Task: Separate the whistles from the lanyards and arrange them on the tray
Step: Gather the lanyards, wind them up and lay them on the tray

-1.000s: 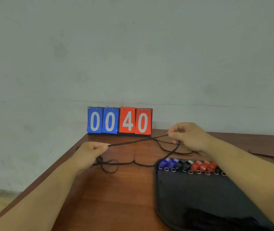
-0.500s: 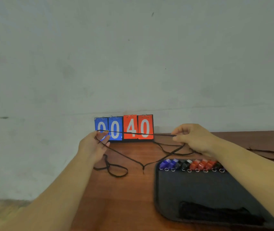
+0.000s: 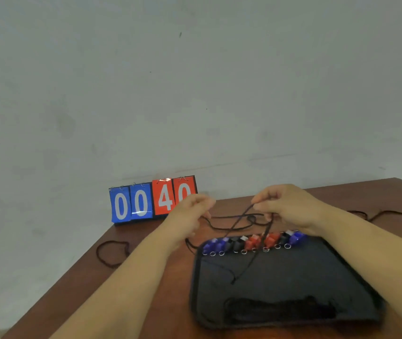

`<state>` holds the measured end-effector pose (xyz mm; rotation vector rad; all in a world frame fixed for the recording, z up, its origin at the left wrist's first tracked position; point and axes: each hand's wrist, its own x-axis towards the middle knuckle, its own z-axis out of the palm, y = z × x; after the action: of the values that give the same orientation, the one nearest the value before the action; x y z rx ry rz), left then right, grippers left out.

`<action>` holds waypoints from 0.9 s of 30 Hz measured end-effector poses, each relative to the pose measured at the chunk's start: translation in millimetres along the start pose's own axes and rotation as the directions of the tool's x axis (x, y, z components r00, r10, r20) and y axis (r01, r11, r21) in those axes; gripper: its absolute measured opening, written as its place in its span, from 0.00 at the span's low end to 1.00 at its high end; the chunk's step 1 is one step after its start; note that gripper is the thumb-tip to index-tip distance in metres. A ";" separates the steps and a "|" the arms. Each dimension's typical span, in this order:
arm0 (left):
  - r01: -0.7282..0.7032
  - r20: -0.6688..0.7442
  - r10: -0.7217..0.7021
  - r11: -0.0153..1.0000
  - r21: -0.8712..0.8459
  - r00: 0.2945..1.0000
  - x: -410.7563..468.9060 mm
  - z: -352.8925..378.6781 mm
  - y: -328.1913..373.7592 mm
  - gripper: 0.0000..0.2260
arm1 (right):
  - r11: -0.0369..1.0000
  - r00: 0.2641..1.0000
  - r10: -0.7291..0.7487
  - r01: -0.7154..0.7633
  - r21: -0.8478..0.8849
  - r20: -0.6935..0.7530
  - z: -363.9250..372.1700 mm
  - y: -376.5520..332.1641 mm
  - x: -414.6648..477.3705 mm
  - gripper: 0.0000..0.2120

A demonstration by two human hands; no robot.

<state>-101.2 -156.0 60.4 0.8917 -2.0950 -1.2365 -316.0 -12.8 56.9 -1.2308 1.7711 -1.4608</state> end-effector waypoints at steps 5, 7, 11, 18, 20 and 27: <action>-0.177 0.346 0.090 0.958 0.228 0.934 4.9 43.4 8.0 0.14 | 0.995 0.995 -0.097 0.097 0.020 -0.033 -13.9 -0.4 5.2 0.05; -0.190 0.404 0.101 0.964 0.186 0.909 10.0 56.5 5.1 0.10 | 0.993 0.994 -0.105 0.107 0.047 -0.042 -20.1 4.8 9.8 0.05; -0.075 0.353 0.134 0.981 -0.177 0.926 29.7 65.5 -7.1 0.11 | 0.988 0.994 -0.100 0.105 0.111 -0.052 -35.5 18.9 18.2 0.06; 0.033 0.100 0.068 0.638 -0.769 0.993 61.3 54.4 -38.7 0.09 | 0.995 0.994 0.065 -0.071 0.071 0.090 -55.7 62.7 37.7 0.06; 0.027 0.030 -0.005 0.600 -0.799 1.000 65.8 48.1 -55.8 0.11 | 0.991 0.989 0.078 -0.091 0.099 0.124 -57.8 75.3 41.3 0.07; 0.043 -0.035 -0.125 0.572 -0.819 0.992 68.8 43.3 -75.7 0.13 | 0.968 0.983 0.059 -0.098 0.229 0.172 -58.0 92.1 39.9 0.10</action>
<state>-156.0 -212.7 -17.8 0.5687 -1.1356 -1.9249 -411.1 -21.0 -8.9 -1.1105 1.4728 -1.4337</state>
